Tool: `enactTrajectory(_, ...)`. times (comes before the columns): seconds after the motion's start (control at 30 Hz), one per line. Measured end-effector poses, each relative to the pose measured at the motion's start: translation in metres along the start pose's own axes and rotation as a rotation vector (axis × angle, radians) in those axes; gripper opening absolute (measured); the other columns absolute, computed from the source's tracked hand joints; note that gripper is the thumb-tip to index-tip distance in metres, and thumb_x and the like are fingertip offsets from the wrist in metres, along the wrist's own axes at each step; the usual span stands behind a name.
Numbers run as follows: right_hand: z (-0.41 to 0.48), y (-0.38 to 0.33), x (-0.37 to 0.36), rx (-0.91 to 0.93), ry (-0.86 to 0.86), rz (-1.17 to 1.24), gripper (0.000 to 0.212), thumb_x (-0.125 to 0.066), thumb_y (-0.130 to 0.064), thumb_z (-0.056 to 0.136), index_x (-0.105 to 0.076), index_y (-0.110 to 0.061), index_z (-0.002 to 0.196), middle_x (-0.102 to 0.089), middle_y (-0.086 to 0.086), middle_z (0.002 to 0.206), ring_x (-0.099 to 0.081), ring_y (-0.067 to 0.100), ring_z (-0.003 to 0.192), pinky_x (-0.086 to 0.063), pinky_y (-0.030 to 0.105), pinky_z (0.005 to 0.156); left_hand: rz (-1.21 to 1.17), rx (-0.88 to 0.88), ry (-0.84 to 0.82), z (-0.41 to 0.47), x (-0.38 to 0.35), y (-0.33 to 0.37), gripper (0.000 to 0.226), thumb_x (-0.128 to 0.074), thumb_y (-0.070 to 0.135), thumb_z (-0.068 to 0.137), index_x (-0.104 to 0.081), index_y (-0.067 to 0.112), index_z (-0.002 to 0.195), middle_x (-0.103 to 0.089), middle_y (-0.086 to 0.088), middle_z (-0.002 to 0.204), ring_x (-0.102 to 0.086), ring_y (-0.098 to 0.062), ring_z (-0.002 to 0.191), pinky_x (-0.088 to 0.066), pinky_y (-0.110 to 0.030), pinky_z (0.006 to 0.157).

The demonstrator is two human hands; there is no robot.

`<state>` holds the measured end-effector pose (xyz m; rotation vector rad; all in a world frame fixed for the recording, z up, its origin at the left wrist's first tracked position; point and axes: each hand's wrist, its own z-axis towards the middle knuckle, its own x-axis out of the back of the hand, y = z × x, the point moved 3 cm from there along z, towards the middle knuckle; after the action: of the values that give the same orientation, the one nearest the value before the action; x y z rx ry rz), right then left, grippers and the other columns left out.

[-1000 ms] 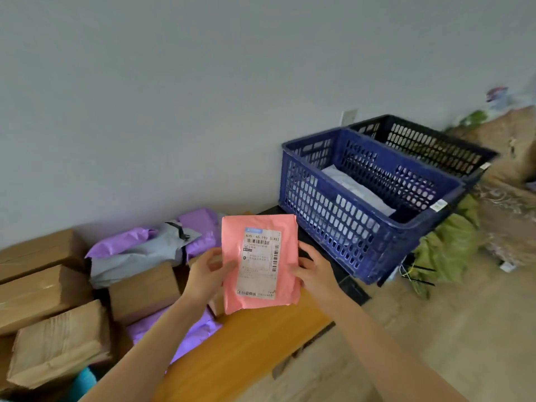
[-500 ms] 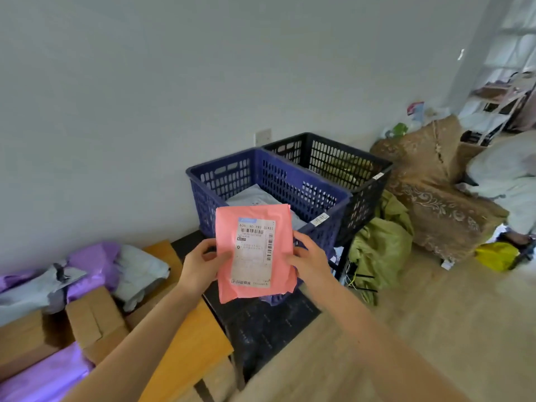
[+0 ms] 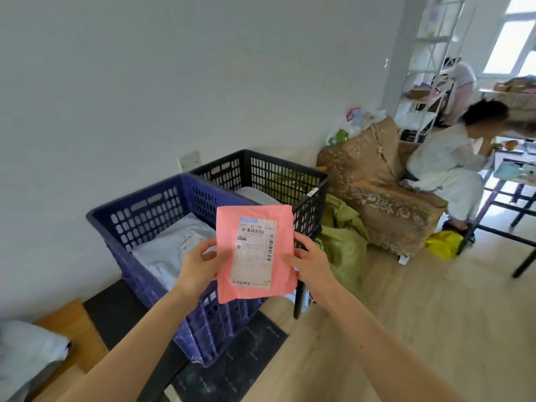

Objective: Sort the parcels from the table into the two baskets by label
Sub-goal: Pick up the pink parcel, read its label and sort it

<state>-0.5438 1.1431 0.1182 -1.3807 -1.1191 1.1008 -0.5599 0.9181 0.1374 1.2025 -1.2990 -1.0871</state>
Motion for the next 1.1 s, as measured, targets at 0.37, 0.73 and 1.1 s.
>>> enactTrajectory(0.37, 0.163, -0.022, 0.068, -0.044, 0.030, -0.037, 0.057, -0.060, 0.006, 0.083, -0.052, -0.024, 0.132, -0.066, 0.005, 0.113, -0.064, 0.025, 0.106, -0.054, 0.051, 0.090, 0.004, 0.007, -0.002, 0.142, -0.095, 0.026, 0.019, -0.065, 0.014, 0.091, -0.063, 0.014, 0.110, -0.072, -0.007, 0.095, -0.070, -0.024, 0.085, -0.056, -0.031, 0.065)
enactTrajectory(0.73, 0.283, -0.029, 0.103, -0.049, -0.076, -0.018, 0.060, -0.064, 0.000, 0.085, -0.050, -0.026, 0.136, -0.068, 0.004, 0.115, -0.065, 0.024, 0.106, -0.053, 0.051, 0.092, -0.027, 0.025, 0.063, 0.233, -0.149, 0.036, 0.016, -0.065, 0.016, 0.091, -0.062, 0.024, 0.105, -0.073, -0.004, 0.097, -0.071, -0.022, 0.088, -0.059, -0.039, 0.075)
enactTrajectory(1.1, 0.416, -0.043, 0.126, 0.007, -0.282, -0.091, 0.057, -0.069, -0.003, 0.084, -0.052, -0.030, 0.131, -0.062, -0.010, 0.117, -0.060, 0.007, 0.105, -0.056, 0.036, 0.087, -0.021, 0.050, 0.333, 0.315, -0.194, 0.043, 0.054, -0.072, 0.014, 0.086, -0.047, 0.019, 0.133, -0.068, -0.002, 0.101, -0.069, -0.017, 0.088, -0.057, -0.029, 0.069)
